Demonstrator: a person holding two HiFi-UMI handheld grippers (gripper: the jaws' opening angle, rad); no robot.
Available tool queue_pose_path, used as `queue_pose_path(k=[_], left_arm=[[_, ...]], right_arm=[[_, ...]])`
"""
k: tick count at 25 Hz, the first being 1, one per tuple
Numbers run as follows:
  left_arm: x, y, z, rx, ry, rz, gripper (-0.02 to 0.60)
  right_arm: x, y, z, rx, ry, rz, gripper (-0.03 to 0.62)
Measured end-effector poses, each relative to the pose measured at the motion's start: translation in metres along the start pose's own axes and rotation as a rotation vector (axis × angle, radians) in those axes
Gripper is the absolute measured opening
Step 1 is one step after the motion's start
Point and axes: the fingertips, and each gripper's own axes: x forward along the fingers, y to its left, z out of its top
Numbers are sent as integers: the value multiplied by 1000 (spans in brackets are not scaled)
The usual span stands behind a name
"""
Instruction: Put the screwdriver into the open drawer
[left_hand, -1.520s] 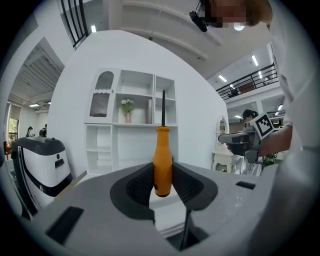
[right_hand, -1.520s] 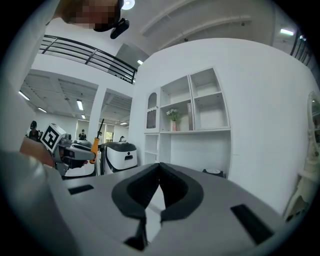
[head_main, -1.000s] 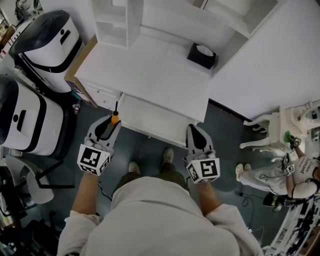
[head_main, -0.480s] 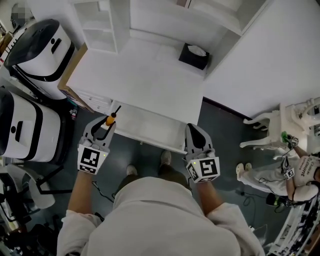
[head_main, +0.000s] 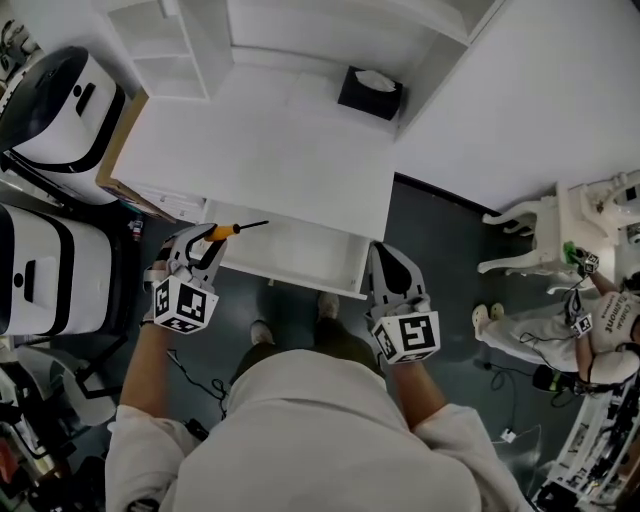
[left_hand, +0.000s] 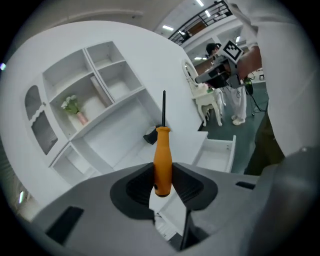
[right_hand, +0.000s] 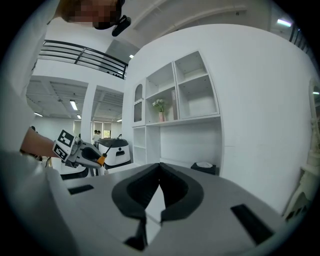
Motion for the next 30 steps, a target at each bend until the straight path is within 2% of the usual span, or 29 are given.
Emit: queue_pose_path(k=[5,12,21,30], left_arm=[[32,-21,-16,152,88,-95,112],[74,-47,-37,271,160,-208,112],[126,-80,-85,355,267,-372,112],[163,-113,-109,382,304,-485,112]], right_arm=[[-3,-14,-7,13,21,-31,5],[-8,-34,-25,33,57,-67,5],[-9,-52,-38,44,90,-99,5],[-19,-70,-58,64,136,-145,5]])
